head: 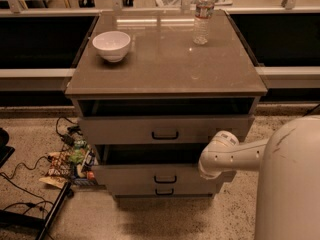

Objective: Open middle drawer

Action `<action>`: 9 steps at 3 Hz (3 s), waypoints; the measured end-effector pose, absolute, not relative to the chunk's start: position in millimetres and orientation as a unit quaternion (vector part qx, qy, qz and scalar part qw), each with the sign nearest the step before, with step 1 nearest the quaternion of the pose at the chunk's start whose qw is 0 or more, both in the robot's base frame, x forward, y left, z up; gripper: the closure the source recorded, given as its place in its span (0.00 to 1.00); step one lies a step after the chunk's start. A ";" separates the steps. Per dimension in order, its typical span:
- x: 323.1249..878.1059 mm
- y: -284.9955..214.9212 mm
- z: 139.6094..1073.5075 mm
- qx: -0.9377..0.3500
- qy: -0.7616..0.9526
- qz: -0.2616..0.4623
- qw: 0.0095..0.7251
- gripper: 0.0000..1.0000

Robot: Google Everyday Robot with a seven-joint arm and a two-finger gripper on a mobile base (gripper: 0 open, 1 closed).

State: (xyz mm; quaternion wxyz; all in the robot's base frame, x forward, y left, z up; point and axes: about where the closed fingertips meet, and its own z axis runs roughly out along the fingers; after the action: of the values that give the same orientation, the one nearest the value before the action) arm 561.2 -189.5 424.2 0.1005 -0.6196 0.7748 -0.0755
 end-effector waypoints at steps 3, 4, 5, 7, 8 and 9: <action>561.0 -189.5 424.2 -0.620 0.775 -0.075 0.100 0.00; 547.3 -187.2 417.7 -0.614 0.783 -0.063 0.076 0.18; 497.2 -177.9 410.3 -0.596 0.803 -0.021 0.016 0.49; 489.0 -177.1 418.6 -0.593 0.805 -0.016 0.008 0.96; 489.0 -177.1 420.7 -0.593 0.805 -0.016 0.008 1.00; 489.0 -177.1 421.6 -0.593 0.805 -0.016 0.008 1.00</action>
Offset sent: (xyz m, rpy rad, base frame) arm 0.0000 0.0000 0.0000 0.0000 0.0000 0.0000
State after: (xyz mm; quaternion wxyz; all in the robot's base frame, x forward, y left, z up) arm 489.0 -177.1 421.6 0.0079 -0.5927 0.8052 -0.0163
